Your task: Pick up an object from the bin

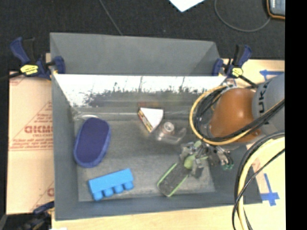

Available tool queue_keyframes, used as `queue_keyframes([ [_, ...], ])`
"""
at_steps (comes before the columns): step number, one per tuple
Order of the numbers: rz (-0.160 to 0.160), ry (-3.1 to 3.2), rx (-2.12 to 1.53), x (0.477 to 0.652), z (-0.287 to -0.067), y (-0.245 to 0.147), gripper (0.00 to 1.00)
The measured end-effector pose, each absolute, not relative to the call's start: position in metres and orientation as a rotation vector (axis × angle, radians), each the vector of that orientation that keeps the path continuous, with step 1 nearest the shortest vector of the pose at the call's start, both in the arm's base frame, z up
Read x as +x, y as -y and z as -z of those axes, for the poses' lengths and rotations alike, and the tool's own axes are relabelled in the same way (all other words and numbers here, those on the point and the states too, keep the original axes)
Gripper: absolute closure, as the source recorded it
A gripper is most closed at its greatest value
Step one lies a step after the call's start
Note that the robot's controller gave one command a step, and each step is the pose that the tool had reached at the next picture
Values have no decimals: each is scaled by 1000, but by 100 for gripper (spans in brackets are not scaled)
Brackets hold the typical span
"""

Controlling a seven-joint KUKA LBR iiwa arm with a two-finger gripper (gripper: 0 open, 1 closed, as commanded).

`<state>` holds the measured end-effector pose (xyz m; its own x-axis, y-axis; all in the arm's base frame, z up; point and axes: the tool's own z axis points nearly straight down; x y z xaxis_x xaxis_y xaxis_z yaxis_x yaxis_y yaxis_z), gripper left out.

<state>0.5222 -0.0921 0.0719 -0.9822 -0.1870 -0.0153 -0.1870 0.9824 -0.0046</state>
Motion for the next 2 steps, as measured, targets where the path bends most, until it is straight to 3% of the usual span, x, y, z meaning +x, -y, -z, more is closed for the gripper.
queue_keyframes([
  [2,3,-3117,-294,520,-83,92,100],
])
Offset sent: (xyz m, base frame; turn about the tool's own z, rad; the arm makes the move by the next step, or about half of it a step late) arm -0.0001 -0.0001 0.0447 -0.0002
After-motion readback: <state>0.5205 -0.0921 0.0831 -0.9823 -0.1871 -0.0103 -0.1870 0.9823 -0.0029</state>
